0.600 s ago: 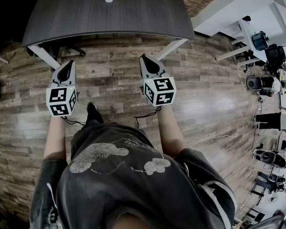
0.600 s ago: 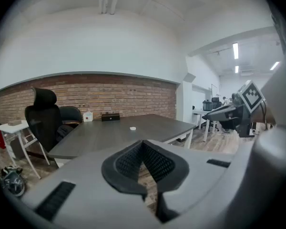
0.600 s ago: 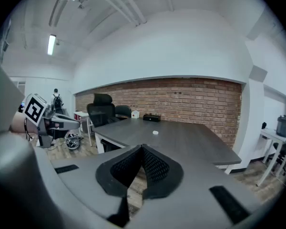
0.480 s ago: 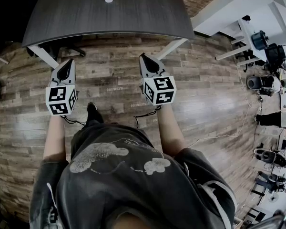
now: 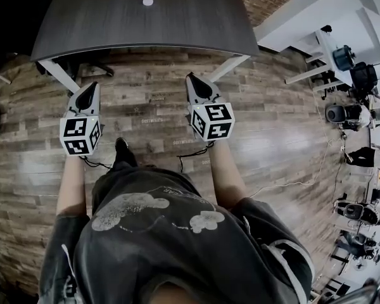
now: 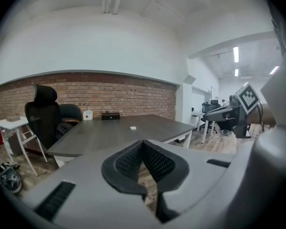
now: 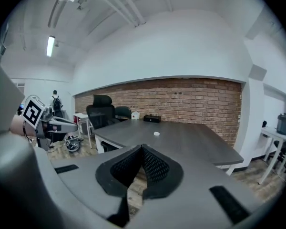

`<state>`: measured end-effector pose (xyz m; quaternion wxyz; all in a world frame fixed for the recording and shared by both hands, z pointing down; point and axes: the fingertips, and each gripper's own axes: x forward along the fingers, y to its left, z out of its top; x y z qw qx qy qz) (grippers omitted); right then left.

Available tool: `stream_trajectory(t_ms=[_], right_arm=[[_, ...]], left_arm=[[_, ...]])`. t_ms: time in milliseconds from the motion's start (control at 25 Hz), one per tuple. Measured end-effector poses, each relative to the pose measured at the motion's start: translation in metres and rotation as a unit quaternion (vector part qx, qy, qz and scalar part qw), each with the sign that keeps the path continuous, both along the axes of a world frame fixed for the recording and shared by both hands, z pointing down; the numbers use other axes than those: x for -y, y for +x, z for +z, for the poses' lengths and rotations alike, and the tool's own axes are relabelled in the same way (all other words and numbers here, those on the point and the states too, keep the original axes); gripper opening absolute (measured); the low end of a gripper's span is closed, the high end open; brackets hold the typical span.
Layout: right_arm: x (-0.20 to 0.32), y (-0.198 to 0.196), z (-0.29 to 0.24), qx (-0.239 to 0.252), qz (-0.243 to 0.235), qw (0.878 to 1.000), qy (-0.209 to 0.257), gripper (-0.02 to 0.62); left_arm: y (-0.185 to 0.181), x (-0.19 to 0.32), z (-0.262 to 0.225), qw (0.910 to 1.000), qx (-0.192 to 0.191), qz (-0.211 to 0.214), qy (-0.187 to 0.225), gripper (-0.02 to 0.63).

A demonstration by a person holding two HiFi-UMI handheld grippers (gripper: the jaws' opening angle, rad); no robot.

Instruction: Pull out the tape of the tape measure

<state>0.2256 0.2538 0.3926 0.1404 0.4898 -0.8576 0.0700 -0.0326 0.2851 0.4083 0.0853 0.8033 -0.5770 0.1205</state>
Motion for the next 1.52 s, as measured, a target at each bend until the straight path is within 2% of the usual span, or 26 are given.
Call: stream_trajectory(t_ms=[120,240,280,360,400,440,480,600,880,1160,1520], right_arm=[[0.009,-0.009,0.006,0.011,0.004,1.000,-0.006,0.029],[0.028,-0.019,0.004,0.023,0.007,1.000,-0.004,0.032],[0.036,-0.023,0.002,0.025,0.007,1.000,-0.003,0.034],[0.052,-0.034,0.000,0.031,0.004,1.000,-0.005,0.042],[0.060,-0.041,0.000,0.036,0.003,0.999,-0.008,0.101],[0.067,-0.048,0.000,0.040,0.001,0.999,-0.011,0.222],[0.075,-0.055,0.002,0.042,0.002,0.999,-0.014,0.272],[0.092,-0.072,0.007,0.036,0.014,0.999,-0.024,0.299],[0.108,-0.095,0.020,0.034,0.041,0.998,-0.040,0.310],[0.140,-0.077,0.036,0.043,0.058,0.996,-0.059,0.310],[0.258,-0.079,0.062,0.051,0.024,0.995,-0.083,0.310]], left_arm=[[-0.009,0.006,0.008,0.9998,-0.018,-0.001,-0.006,0.009],[-0.021,0.024,0.005,0.9999,-0.011,0.005,-0.006,0.013],[-0.024,0.032,0.002,0.9999,-0.008,0.012,-0.004,0.044],[-0.032,0.050,-0.003,0.9995,-0.006,0.031,0.002,0.177],[-0.036,0.057,-0.005,0.9992,-0.006,0.038,0.006,0.210],[-0.041,0.065,-0.007,0.9990,-0.006,0.044,0.009,0.234],[-0.046,0.071,-0.008,0.9986,-0.007,0.050,0.012,0.266],[-0.058,0.088,-0.004,0.9975,-0.027,0.066,0.004,0.334],[-0.086,0.114,0.012,0.9961,-0.043,0.075,-0.016,0.361],[-0.071,0.144,0.020,0.9951,-0.040,0.086,-0.029,0.362],[-0.066,0.228,0.030,0.9963,-0.029,0.064,-0.051,0.362]])
